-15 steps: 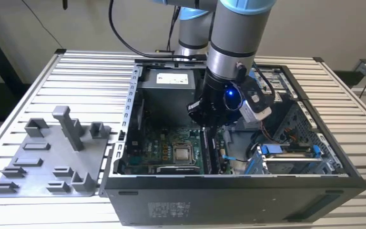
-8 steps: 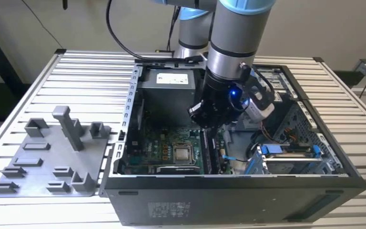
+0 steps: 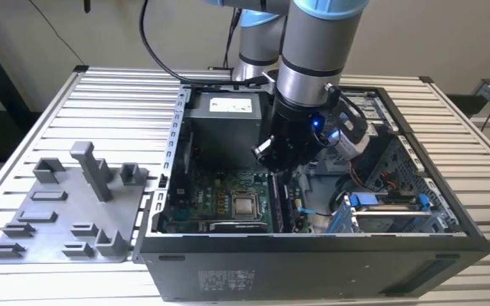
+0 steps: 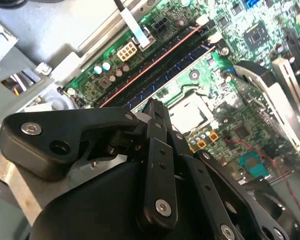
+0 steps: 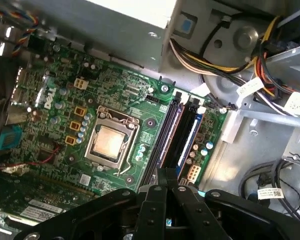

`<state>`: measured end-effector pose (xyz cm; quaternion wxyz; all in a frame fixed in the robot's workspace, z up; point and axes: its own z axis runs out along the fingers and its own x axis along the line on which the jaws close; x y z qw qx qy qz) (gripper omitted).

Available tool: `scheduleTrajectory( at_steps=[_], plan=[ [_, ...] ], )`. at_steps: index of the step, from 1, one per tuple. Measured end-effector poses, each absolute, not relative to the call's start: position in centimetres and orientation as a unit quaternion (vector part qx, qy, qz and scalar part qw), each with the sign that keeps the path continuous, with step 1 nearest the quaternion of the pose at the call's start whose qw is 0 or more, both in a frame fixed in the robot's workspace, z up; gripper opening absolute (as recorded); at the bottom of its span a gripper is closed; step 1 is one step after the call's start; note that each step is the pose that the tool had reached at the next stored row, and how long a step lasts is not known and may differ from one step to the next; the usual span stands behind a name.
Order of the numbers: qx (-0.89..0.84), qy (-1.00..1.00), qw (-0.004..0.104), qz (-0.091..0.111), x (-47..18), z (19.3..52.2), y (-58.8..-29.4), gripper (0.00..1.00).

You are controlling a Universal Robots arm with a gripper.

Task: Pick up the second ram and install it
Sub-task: 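Press down the second ram until it locks into place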

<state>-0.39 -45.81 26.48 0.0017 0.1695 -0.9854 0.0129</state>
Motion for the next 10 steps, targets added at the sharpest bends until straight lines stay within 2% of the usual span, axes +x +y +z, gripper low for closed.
scheduleTrajectory(
  at_steps=[10],
  plan=[
    [0.231, -0.973, 0.001, 0.013, -0.39, 26.47, -45.8, 0.11]
  ],
)
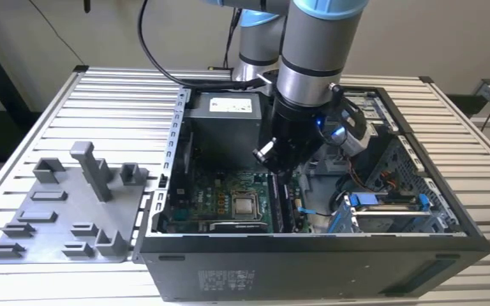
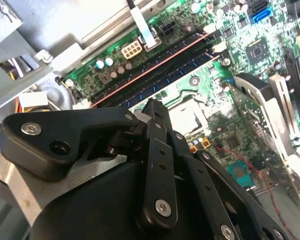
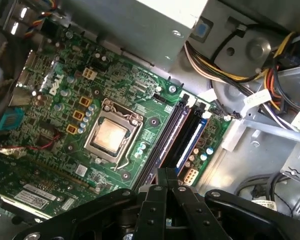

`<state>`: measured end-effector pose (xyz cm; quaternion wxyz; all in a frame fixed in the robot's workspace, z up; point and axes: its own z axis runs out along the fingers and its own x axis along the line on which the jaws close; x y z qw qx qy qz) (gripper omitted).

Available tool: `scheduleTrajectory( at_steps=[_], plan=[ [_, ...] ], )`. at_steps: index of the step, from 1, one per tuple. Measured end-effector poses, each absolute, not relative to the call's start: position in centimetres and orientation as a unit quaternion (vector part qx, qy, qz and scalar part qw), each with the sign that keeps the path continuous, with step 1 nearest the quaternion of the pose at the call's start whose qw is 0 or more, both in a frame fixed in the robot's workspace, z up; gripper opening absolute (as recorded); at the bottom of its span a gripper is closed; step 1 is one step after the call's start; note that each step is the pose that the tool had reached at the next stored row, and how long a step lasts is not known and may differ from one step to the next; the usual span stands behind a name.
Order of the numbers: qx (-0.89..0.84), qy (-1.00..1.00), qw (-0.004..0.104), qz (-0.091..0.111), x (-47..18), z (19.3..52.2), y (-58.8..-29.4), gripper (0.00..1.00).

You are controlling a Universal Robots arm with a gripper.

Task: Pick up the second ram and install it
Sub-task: 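Press down the second ram until it locks into place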

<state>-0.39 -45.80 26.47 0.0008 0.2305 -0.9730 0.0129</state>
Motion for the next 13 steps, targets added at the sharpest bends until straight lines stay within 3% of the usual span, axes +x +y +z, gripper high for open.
scheduleTrajectory(
  at_steps=[13],
  plan=[
    [0.311, -0.95, 0.0, 0.013, -0.42, 26.45, -45.81, 0.11]
  ],
)
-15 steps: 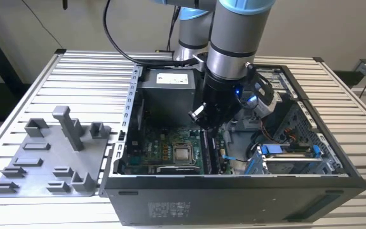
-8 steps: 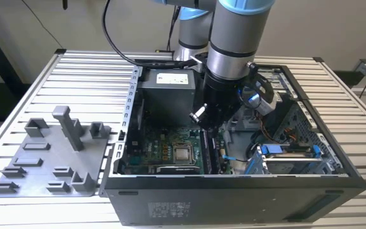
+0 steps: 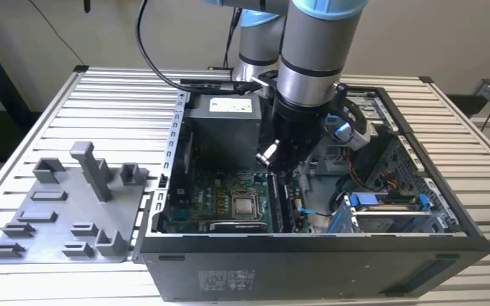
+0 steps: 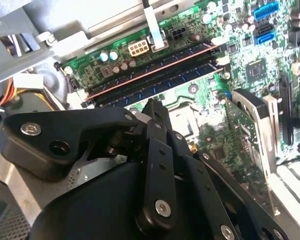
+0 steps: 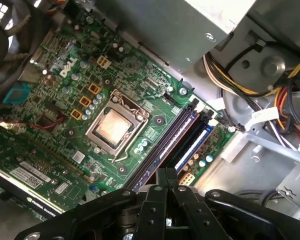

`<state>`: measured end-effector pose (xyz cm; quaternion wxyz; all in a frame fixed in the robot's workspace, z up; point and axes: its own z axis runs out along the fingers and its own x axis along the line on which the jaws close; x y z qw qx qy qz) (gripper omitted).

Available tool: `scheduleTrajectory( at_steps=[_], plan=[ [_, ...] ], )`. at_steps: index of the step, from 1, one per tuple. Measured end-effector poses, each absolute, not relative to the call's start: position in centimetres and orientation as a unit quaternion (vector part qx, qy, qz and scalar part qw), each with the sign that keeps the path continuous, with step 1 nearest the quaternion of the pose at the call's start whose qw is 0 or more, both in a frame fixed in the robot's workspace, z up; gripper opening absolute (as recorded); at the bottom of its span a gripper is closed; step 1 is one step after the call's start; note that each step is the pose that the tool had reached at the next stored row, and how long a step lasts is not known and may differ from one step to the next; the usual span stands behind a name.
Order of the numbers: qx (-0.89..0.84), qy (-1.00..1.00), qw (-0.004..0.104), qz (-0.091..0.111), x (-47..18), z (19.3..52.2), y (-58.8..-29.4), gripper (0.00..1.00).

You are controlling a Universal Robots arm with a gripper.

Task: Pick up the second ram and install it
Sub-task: 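Press down the second ram until it locks into place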

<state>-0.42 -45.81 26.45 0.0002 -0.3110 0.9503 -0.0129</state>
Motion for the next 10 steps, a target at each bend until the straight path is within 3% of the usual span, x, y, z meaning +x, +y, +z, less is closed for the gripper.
scheduleTrajectory(
  at_steps=[10],
  plan=[
    [-0.373, 0.928, 0.0, -0.012, -0.46, 26.36, -45.81, 0.11]
  ],
)
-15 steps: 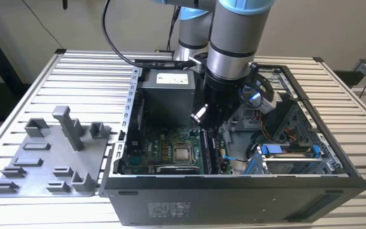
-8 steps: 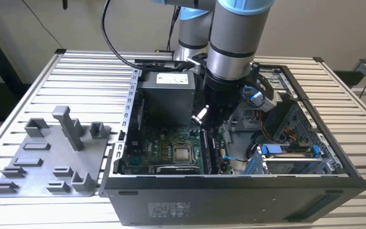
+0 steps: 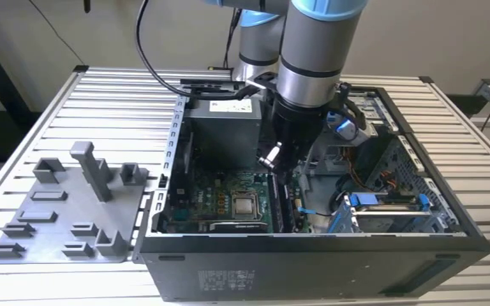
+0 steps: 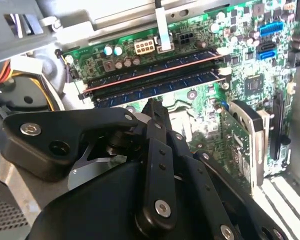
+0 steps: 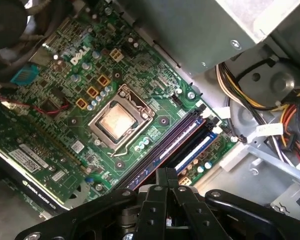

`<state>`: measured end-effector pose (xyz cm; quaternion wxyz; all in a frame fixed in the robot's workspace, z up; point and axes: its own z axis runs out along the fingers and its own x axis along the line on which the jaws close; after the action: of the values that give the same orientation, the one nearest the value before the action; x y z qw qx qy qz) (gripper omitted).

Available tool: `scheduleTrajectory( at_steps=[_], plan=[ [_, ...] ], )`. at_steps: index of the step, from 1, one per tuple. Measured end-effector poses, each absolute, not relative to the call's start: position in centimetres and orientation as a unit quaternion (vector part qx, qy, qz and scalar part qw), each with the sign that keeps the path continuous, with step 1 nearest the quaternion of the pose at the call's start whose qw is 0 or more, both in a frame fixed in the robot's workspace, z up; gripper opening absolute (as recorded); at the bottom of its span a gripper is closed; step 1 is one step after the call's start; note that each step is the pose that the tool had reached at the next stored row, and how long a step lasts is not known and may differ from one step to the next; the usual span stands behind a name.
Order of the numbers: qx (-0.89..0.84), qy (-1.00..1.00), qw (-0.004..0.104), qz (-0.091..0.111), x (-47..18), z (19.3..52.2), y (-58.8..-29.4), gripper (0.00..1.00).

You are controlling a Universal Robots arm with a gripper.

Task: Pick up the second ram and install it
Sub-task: 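Press down the second ram until it locks into place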

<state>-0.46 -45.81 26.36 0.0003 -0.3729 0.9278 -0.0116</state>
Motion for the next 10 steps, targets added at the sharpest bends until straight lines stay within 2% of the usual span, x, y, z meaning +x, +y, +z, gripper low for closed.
scheduleTrajectory(
  at_steps=[10],
  plan=[
    [-0.43, 0.903, 0.002, -0.01, -0.63, 25.99, -45.81, 0.11]
  ],
)
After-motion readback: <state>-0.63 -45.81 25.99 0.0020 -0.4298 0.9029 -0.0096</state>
